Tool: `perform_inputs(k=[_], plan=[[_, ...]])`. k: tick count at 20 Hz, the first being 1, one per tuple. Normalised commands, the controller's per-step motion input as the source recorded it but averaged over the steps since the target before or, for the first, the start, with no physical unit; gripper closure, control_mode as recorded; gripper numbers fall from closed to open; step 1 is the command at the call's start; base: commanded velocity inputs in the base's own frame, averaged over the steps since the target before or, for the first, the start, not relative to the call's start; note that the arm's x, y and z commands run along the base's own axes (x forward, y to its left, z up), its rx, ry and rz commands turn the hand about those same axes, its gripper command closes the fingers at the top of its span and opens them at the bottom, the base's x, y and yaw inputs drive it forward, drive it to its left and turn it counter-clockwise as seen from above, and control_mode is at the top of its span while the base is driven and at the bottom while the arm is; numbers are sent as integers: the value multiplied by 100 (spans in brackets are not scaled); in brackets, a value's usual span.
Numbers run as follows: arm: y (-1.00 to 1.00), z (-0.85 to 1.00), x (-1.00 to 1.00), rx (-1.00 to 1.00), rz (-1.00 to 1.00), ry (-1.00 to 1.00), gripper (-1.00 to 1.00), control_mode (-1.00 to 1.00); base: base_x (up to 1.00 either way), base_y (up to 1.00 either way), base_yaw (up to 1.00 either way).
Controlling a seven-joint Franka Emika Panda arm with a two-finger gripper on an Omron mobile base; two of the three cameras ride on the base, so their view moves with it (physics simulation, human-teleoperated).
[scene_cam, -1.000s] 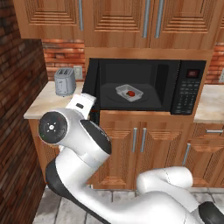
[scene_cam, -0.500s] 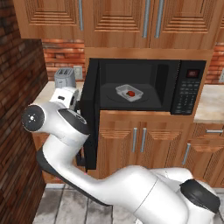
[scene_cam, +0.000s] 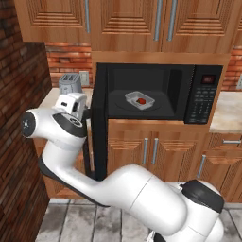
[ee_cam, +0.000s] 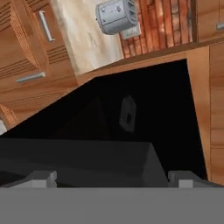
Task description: Place the tupperware containing the shrimp and bell pepper meal in the microwave. Close the microwave door and press the start button to reheat the meal.
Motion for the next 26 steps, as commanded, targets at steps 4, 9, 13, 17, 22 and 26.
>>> perform_inputs(k=[4, 9, 13, 17, 22, 26], plan=[[-83, -39, 0, -4, -32, 1, -100, -100, 0, 0, 0], [-100, -30, 0, 0, -33, 2, -100, -100, 0, 0, 0], [-99, -29, 7, -1, -35, 3, -100, -100, 0, 0, 0], [-87, -32, 31, -5, -36, 3, -100, -100, 0, 0, 0], [-73, -37, 46, -8, -34, 1, -100, -100, 0, 0, 0], [-67, -40, 49, -9, -31, 0, -100, -100, 0, 0, 0]])
